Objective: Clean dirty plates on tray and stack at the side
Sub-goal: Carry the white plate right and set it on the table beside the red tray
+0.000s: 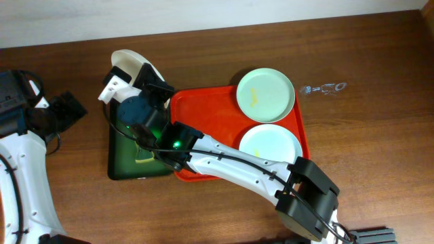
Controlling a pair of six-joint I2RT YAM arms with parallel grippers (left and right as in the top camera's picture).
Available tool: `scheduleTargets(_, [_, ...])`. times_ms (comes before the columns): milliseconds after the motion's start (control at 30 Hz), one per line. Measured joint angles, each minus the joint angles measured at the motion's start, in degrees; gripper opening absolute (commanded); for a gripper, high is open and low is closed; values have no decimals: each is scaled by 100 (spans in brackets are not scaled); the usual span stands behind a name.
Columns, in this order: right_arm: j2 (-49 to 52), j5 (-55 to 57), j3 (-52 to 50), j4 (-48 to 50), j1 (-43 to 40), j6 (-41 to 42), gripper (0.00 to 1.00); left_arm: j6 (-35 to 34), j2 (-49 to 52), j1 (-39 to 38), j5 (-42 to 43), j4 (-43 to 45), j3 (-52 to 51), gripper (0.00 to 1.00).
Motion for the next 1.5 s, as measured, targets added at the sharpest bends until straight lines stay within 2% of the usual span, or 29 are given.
scheduleTargets(567, [0,31,0,7,0,197,4,2,0,0,2,0,0,99])
scheduleTargets(700, [0,103,22,-717,0,1451,4,2,0,0,0,0,0,99])
scheduleTargets(800, [-22,-315,48,-1926,-42,3003,4,2,0,0,2,-2,0,99])
scheduleTargets(967, [-33,-2107,55,-3147,-750,5340,4,2,0,0,0,-2,0,99])
scheduleTargets(1067, [-96,-3705,52,-3348,-1543,6046,4,2,0,0,2,0,0,99])
scheduleTargets(1100, [-205,-4594,52,-3416,-1982,6227,4,2,0,0,0,-2,0,99])
scheduleTargets(1133, [-291,-5139,52,-3480,-2227,6312,9,2,0,0,2,-4,0,99])
scheduleTargets(1200, [-511,-6476,55,-3748,-2894,6520,43,2,0,0,2,-2,0,99])
scheduleTargets(1267, [-640,-7208,79,-4304,-3418,6693,58,2,0,0,2,-2,0,99])
scheduleTargets(1333, [-643,-7342,76,-4732,-3526,6769,66,0,0,0,2,-2,0,99])
scheduleTargets(1500, [-564,-6894,74,-4802,-2822,6714,67,2,0,0,0,0,0,99])
